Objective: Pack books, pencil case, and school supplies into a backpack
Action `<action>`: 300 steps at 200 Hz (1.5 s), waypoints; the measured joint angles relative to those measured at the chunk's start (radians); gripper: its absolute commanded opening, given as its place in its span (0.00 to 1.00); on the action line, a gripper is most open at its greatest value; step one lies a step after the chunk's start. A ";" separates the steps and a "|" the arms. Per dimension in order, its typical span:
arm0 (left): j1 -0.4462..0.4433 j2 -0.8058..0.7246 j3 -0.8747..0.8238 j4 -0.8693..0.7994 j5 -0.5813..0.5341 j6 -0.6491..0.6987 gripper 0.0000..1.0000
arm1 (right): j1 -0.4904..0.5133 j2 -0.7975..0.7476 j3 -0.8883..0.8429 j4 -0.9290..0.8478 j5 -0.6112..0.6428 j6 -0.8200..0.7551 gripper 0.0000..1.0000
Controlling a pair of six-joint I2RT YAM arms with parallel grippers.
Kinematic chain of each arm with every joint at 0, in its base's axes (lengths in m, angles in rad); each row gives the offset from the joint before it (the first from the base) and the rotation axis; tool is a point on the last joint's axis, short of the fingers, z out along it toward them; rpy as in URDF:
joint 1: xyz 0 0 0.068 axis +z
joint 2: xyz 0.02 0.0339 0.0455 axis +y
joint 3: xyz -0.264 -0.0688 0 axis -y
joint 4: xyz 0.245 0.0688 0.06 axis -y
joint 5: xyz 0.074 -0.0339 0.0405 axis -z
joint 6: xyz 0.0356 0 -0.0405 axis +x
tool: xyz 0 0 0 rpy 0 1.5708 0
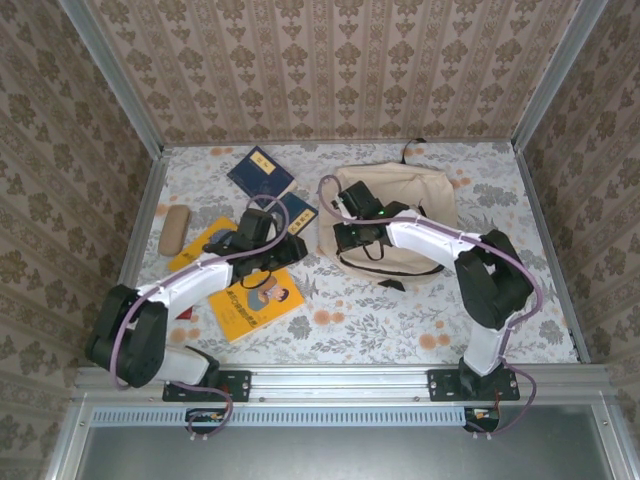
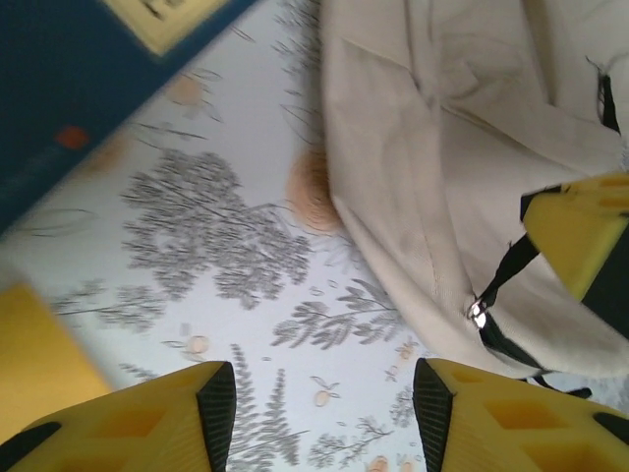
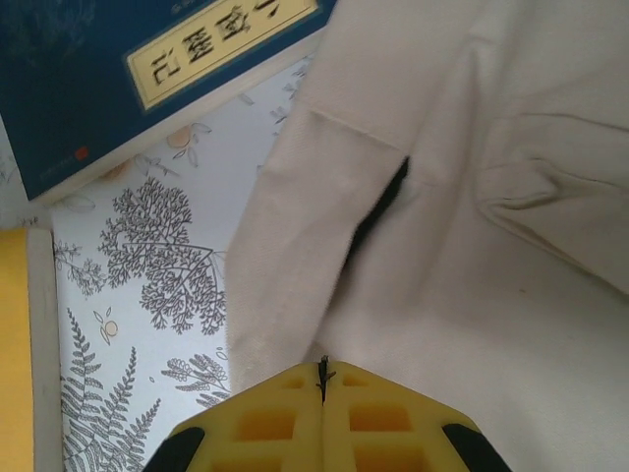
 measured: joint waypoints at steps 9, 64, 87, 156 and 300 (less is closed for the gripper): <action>-0.020 0.022 0.000 0.028 0.010 -0.010 0.53 | -0.012 -0.016 -0.012 0.007 -0.002 0.012 0.00; -0.127 0.185 0.014 0.222 0.049 -0.102 0.54 | -0.053 -0.039 -0.049 0.037 -0.034 0.074 0.00; -0.157 0.247 0.030 0.316 0.051 -0.157 0.53 | -0.057 -0.039 -0.051 0.039 -0.044 0.089 0.00; -0.189 0.317 0.016 0.563 0.029 -0.275 0.45 | -0.080 -0.039 -0.051 0.044 -0.063 0.119 0.00; -0.204 0.317 -0.025 0.624 -0.006 -0.310 0.01 | -0.098 -0.022 -0.051 0.018 -0.058 0.175 0.00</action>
